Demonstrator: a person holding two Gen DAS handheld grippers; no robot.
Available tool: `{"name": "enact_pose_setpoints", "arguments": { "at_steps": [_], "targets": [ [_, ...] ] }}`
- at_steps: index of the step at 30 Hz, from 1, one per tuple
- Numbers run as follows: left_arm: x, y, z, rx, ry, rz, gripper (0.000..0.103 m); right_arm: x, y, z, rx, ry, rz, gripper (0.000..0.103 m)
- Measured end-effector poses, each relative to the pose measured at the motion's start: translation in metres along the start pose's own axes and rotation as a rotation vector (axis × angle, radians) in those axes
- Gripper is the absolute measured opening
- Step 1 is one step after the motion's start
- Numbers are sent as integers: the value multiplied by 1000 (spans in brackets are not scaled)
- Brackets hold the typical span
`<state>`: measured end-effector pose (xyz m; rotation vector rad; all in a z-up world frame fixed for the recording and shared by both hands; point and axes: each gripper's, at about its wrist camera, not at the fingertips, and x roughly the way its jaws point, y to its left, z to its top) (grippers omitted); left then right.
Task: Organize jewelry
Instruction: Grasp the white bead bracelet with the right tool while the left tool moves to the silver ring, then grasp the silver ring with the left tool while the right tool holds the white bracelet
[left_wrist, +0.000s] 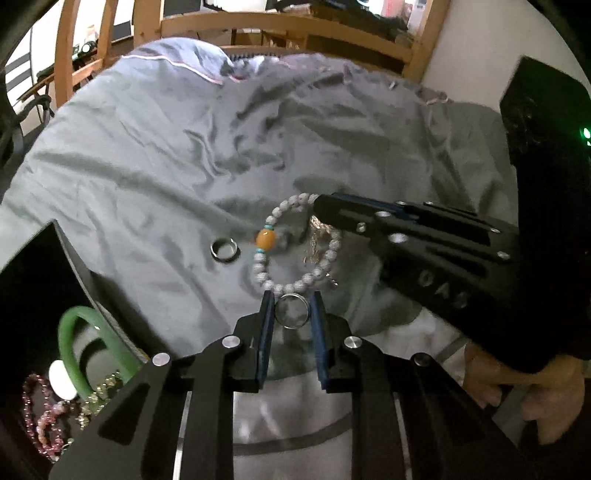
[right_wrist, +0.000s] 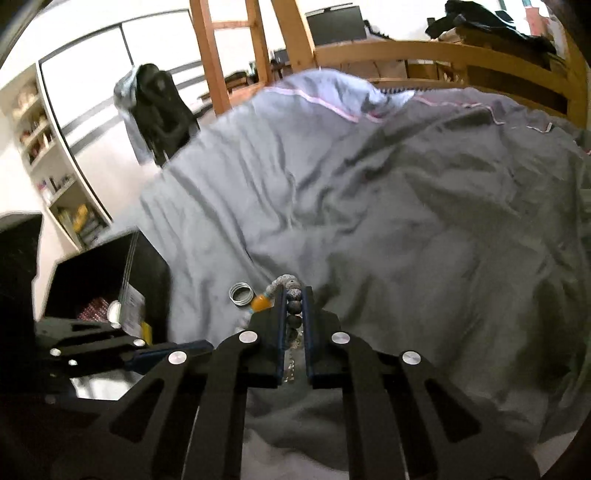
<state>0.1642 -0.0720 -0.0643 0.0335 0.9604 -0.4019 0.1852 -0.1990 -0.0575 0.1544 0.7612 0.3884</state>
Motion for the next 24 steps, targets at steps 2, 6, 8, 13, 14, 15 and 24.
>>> {"name": "enact_pose_setpoints", "arguments": {
  "at_steps": [2,6,8,13,14,15,24],
  "targets": [
    [-4,-1,2,8,-13,7,19,-7,1,6,13,-27,18,9],
    [-12,-2,5,14,-30,3,19,-18,2,13,40,-61,52,9],
    [-16,-3,7,19,-43,-1,19,-23,2,15,48,-72,60,9],
    [-31,-3,8,17,-70,-6,19,-31,3,19,64,-96,80,9],
    [-34,-2,8,15,-70,-3,19,-33,4,21,66,-101,89,9],
    [-37,-1,8,10,-71,2,19,-34,5,22,68,-105,96,9],
    [-60,8,5,25,-77,87,19,-51,26,31,22,-135,120,9]
  ]
}}
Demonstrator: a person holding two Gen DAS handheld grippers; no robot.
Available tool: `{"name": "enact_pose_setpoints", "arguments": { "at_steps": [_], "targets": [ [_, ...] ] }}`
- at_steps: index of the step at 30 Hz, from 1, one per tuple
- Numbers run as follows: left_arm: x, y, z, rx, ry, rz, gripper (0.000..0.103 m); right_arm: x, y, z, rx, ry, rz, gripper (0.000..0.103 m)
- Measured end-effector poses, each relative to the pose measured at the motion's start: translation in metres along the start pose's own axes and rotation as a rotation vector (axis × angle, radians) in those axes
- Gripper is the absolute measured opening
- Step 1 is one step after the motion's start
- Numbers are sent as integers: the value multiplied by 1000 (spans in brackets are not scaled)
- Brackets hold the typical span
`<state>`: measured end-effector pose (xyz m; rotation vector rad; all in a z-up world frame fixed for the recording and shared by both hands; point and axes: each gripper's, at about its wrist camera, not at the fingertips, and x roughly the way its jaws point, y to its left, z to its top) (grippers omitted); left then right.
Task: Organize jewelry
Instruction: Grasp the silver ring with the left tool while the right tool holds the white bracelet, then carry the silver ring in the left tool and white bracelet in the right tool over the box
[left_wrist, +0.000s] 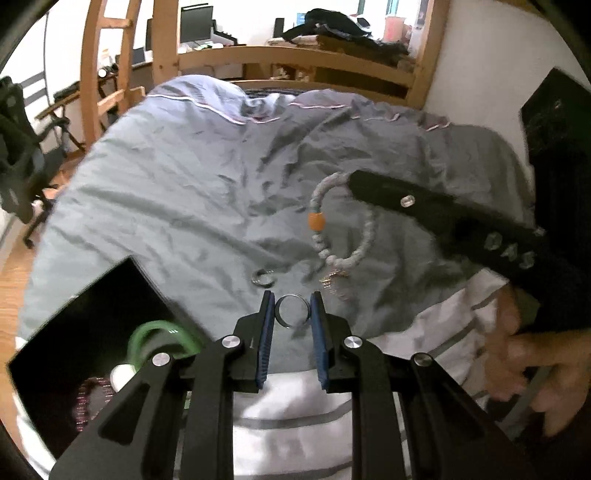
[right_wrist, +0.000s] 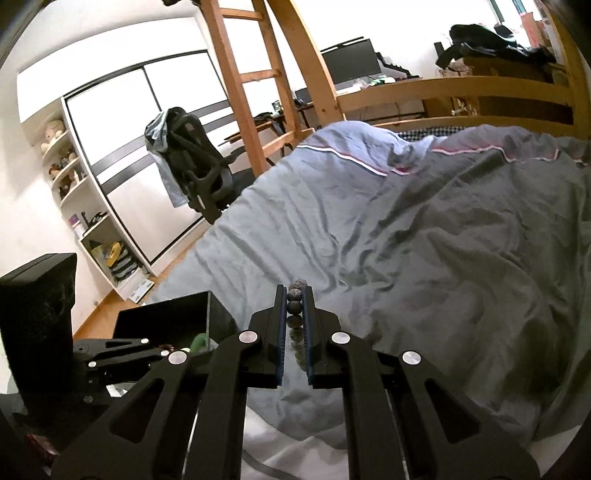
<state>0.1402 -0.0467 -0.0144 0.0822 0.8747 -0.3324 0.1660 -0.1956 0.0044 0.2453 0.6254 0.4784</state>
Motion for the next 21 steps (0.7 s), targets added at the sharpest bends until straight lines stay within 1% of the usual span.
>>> {"name": "enact_pose_setpoints", "arguments": {
  "at_steps": [2,11,16,21],
  "targets": [
    [-5,6,-2,6,3,32,19,-3,5,2,-11,-8,3,9],
    [-36,31,-3,-31,-25,71,19,-9,34,7,-74,-23,28,9],
    [-51,42,-10,-36,-33,91,19,0,52,5,-99,-10,42,9],
    [-64,62,-18,-75,-38,109,19,9,73,0,-131,8,60,9]
  ]
}}
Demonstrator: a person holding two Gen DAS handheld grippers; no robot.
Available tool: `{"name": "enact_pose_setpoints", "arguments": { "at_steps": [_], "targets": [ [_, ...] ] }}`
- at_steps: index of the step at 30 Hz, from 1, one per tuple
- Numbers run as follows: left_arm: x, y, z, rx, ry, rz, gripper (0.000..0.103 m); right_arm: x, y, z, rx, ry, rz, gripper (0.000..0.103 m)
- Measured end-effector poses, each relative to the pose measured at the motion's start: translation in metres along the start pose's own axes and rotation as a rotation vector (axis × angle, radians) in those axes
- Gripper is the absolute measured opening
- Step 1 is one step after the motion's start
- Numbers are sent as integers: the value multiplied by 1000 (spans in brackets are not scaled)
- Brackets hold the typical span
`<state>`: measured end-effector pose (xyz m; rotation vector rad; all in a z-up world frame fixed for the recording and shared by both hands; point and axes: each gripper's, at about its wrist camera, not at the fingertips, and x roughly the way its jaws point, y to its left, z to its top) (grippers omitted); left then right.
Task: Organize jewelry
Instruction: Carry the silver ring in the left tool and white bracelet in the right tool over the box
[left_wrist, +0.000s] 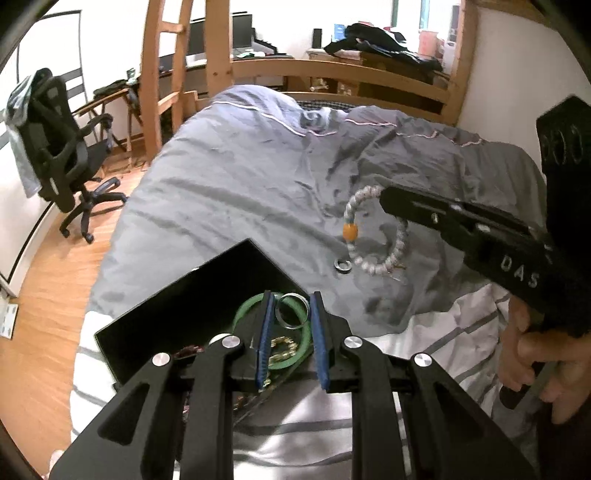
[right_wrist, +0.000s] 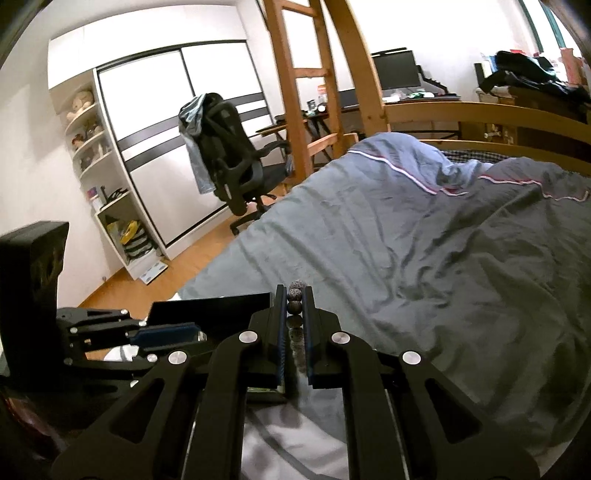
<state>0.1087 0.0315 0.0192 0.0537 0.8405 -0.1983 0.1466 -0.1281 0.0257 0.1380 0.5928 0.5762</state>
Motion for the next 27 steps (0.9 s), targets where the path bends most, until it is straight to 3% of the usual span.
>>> {"name": "enact_pose_setpoints", "arguments": {
  "at_steps": [15,27],
  "targets": [
    [-19,44,-8,-71,-11,52,19,8,61,-1,-71,-2,77,9],
    [-14,65,-17,-138,40,74,19,29,73,-13,-51,39,125,9]
  ]
}}
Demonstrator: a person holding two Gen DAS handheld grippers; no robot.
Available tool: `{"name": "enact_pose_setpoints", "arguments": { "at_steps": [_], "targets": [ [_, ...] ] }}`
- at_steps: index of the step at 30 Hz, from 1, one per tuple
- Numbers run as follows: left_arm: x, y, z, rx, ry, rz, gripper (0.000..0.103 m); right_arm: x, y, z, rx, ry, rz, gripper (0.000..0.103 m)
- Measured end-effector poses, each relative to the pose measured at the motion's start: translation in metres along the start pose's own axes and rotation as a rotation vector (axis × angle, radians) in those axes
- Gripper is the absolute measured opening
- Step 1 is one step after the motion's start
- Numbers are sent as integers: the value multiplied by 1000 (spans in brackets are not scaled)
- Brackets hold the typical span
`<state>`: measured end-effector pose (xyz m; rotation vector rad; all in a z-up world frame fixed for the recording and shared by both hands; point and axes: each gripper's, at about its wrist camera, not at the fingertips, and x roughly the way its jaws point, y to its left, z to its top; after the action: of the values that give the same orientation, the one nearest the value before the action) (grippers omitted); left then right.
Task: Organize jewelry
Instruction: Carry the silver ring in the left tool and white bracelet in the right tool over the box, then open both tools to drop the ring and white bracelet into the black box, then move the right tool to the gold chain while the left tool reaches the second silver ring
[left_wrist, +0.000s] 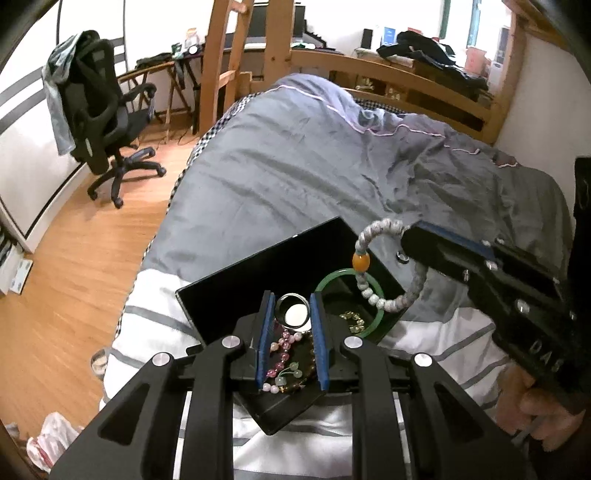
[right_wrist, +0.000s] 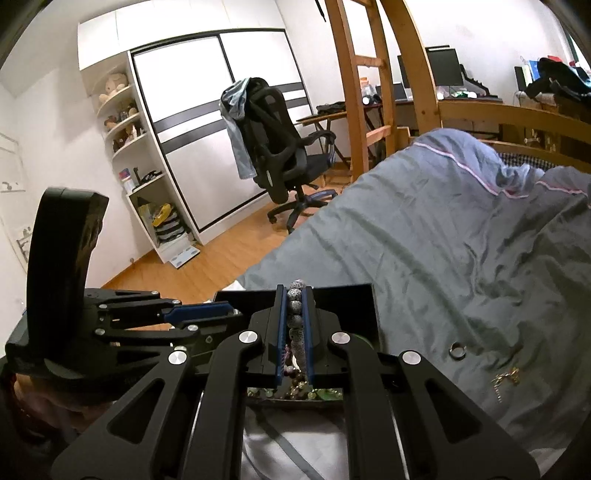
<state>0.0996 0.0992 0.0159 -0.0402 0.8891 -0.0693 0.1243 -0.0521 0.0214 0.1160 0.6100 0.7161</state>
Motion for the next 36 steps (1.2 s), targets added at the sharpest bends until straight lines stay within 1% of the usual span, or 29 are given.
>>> {"name": "enact_pose_setpoints", "arguments": {
  "at_steps": [4,11,14,16,17,18,19,20,21,22,23,24,25,27,28,30,34,36],
  "targets": [
    [5,7,-1,-33,25,-20,19,10,-3,-7,17,27,8,9],
    [18,17,-4,-78,88,11,19,23,-10,-15,39,73,2,9],
    [19,19,-5,-86,90,26,19,27,-11,-18,49,98,8,10],
    [16,19,-4,-92,78,35,27,30,-11,-20,58,116,14,11],
    [15,20,-4,-95,73,42,47,31,-12,-20,66,126,18,11],
    [13,20,-3,-100,59,66,66,31,-12,-21,71,128,17,11],
    [12,21,-3,-100,41,72,71,31,-13,-22,75,128,12,17],
    [11,20,-2,-95,25,96,78,29,-16,-22,82,126,-1,23],
    [11,19,0,-90,19,111,83,27,-19,-21,91,122,-12,41],
    [12,16,2,-85,11,121,85,23,-23,-21,104,115,-25,64],
    [12,14,3,-83,4,116,89,15,-29,-19,128,95,-53,72],
    [12,13,4,-81,-4,107,90,7,-35,-16,148,67,-84,88],
    [11,9,5,-77,-12,95,90,2,-38,-15,156,53,-106,97],
    [11,5,5,-70,-19,79,94,-15,-48,-11,169,20,-198,98],
    [10,0,6,-65,-31,70,94,-25,-53,-9,170,18,-258,99],
    [9,-7,7,-56,-48,57,94,-41,-63,-9,175,12,-340,99],
    [9,-29,17,-37,-102,14,95,-67,-93,-18,211,16,-442,99],
    [13,-44,22,-15,-121,-3,95,-78,-108,-28,220,21,-503,99]
  ]
}}
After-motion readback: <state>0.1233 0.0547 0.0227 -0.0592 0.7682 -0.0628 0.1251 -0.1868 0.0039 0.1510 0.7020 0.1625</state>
